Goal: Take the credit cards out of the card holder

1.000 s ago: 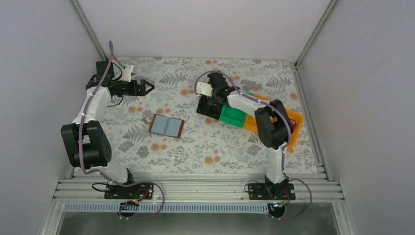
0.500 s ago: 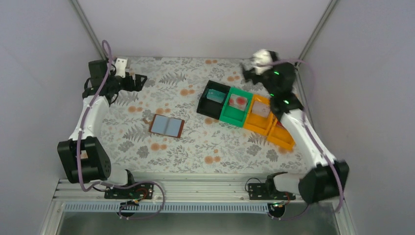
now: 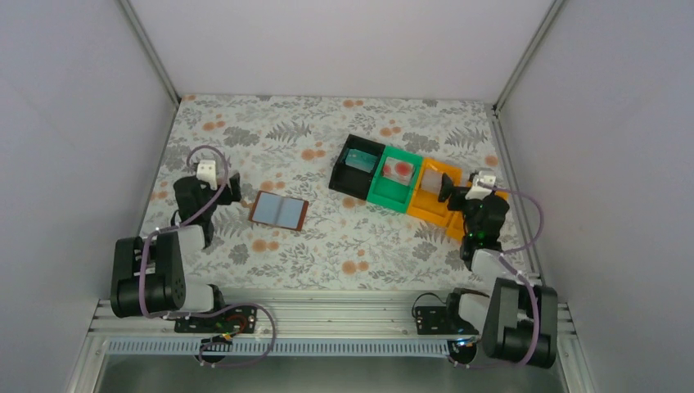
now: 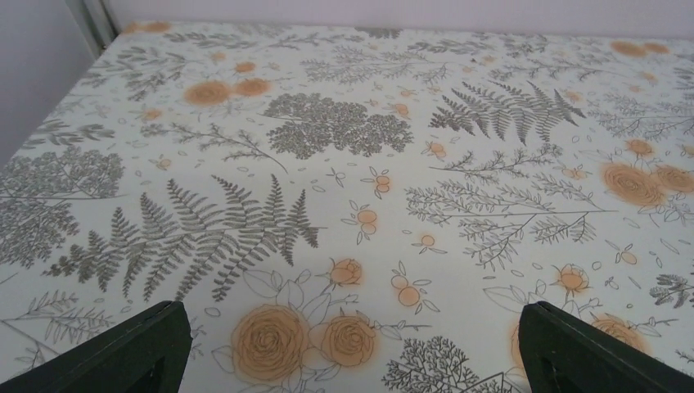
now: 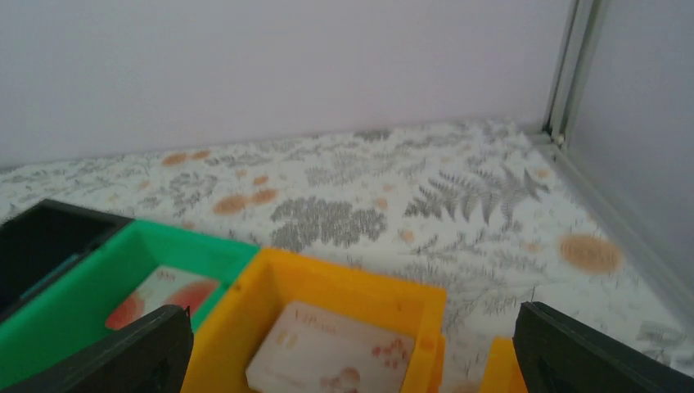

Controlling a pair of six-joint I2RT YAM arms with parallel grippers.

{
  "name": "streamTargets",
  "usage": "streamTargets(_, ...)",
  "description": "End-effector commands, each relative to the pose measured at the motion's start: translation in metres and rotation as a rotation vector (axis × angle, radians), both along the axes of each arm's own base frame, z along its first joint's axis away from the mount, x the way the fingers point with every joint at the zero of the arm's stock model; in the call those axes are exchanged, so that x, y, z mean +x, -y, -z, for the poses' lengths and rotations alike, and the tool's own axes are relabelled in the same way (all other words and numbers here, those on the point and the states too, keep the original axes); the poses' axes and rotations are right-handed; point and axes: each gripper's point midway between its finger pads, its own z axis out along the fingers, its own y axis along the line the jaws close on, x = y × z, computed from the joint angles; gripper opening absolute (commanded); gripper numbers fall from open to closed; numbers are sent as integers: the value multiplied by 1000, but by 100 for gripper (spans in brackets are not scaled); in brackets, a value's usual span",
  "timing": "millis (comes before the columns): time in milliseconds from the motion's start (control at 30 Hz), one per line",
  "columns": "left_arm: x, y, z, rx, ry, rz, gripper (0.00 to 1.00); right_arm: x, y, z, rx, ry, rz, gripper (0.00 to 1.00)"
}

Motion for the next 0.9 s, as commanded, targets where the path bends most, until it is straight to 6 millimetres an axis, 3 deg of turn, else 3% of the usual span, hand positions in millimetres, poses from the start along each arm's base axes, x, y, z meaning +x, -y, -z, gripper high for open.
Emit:
streamTargets(0,-2,-5,-43,56,268,-23,100,-5,7,-17,35,193,47,99)
streamTargets(100,-9,-2,-46,55,305,-16,100,-6,5,-5,27,198,32,99)
streamTargets(267,5,-7,-46,40,328,-37,100,5,-3,1,31,193,-23,99)
streamTargets(400,18,14,-38,98,285,24,100,13,-12,8,13,172,-79,99)
streamTargets(500,-4,36,-34,202,381,47,100,12,-19,11,-7,173,-103,99)
streamTargets(533,-6,37,-43,215,422,45,100,11,-21,13,-15,174,-104,99)
streamTargets(700,3,29,-32,187,347,9,100,31,-27,26,-33,110,-118,99)
streamTargets(867,4,28,-32,181,345,9,100,32,-27,25,-34,113,-114,99)
